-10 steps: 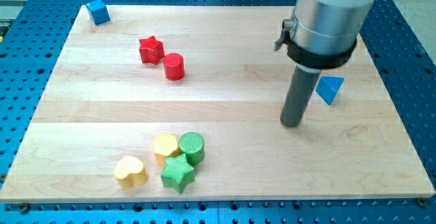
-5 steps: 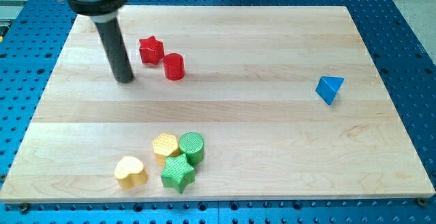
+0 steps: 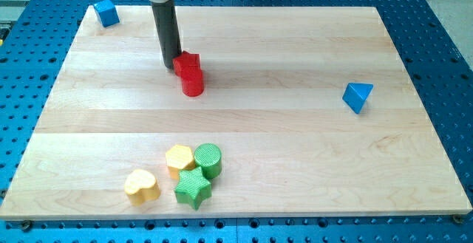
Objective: Push the red blocks close to the triangle
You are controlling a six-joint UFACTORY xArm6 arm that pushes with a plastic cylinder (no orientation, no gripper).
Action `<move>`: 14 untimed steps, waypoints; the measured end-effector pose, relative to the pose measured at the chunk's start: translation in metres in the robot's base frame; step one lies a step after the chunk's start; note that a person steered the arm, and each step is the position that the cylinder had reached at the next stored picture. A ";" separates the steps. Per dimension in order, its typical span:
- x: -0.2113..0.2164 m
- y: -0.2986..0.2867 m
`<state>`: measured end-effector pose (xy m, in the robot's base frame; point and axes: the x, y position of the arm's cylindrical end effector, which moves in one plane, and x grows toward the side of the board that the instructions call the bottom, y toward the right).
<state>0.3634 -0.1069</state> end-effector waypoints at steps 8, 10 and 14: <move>0.089 0.221; 0.077 0.146; 0.063 0.191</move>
<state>0.4267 0.0843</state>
